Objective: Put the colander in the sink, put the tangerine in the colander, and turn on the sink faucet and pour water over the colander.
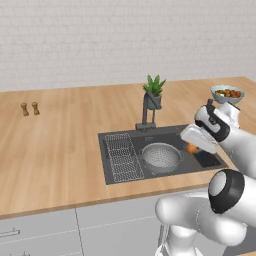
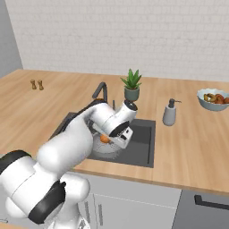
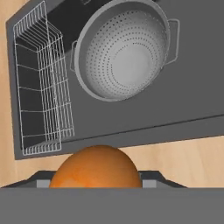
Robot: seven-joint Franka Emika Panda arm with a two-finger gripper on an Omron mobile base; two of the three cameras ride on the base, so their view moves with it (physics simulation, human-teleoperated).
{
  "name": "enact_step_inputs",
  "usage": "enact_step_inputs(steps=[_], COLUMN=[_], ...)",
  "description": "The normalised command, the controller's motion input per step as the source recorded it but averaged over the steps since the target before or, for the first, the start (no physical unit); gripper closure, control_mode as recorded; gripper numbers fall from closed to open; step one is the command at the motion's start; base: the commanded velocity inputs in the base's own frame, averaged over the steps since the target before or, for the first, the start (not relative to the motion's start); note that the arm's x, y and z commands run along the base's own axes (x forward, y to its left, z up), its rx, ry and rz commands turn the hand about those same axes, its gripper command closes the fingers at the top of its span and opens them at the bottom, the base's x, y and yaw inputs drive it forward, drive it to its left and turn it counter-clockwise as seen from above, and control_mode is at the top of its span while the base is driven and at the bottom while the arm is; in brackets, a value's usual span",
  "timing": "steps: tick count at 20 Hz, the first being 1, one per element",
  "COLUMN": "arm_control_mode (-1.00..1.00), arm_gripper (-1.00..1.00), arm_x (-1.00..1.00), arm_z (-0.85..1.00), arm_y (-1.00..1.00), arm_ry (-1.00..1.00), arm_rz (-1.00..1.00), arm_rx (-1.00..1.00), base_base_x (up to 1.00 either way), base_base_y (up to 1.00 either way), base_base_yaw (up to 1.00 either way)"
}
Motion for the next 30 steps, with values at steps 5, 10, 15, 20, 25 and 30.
enact_step_inputs(steps=[5,10,15,20,25,30], arm_control_mode=[-1.0,-1.0,-1.0,-1.0,-1.0,-1.0], arm_gripper=[1.0,1.0,1.0,1.0,1.0,1.0], arm_x=[0.43,0.14,0.3,0.24,0.15,0.12], arm_z=[-0.06,-0.32,-0.28,-0.22,-0.27,-0.22], arm_y=[0.02,0.01,0.0,0.05,0.16,0.18], arm_ry=[0.14,0.04,0.0,0.0,0.0,0.0], arm_rz=[0.02,0.14,0.05,0.03,0.02,0.01], arm_rx=[0.02,0.01,0.0,0.0,0.0,0.0], base_base_x=[0.0,0.0,0.0,0.0,0.0,0.0], base_base_y=[0.0,0.0,0.0,0.0,0.0,0.0], base_base_yaw=[0.0,0.0,0.0,0.0,0.0,0.0])
